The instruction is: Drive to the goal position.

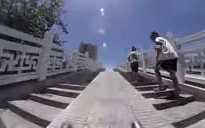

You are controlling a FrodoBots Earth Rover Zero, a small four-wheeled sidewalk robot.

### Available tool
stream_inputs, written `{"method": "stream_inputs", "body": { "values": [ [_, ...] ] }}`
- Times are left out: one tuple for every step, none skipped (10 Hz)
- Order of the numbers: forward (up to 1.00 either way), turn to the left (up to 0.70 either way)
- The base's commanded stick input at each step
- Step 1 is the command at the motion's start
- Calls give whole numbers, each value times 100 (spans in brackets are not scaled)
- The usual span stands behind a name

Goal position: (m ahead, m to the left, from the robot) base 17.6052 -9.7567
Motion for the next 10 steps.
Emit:
{"method": "stream_inputs", "body": {
  "values": [
    [70,-12],
    [70,-1],
    [70,0],
    [70,0],
    [70,0],
    [70,0],
    [70,0],
    [70,0],
    [70,0],
    [70,0]
  ]
}}
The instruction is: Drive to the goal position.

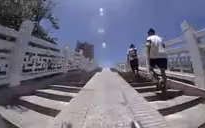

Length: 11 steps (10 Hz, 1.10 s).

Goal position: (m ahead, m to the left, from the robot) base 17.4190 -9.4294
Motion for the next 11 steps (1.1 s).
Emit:
{"method": "stream_inputs", "body": {
  "values": [
    [70,0],
    [70,0],
    [70,0],
    [70,0],
    [70,0],
    [70,0],
    [70,0],
    [70,0],
    [70,0],
    [70,0],
    [70,0]
  ]
}}
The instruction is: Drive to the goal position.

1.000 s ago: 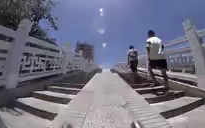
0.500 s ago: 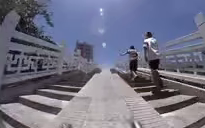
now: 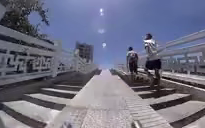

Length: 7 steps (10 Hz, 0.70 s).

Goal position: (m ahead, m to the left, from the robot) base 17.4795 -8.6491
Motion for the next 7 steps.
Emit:
{"method": "stream_inputs", "body": {
  "values": [
    [70,0],
    [70,0],
    [70,0],
    [70,0],
    [70,0],
    [70,0],
    [70,0]
  ]
}}
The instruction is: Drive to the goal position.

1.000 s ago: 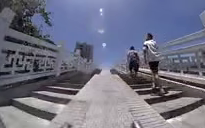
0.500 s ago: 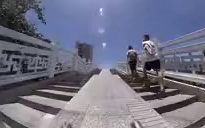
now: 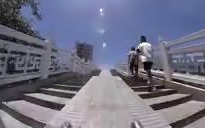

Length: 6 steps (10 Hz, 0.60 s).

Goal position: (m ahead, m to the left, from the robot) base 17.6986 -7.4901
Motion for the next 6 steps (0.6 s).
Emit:
{"method": "stream_inputs", "body": {
  "values": [
    [70,0],
    [70,0],
    [70,0],
    [70,0],
    [70,0],
    [70,0]
  ]
}}
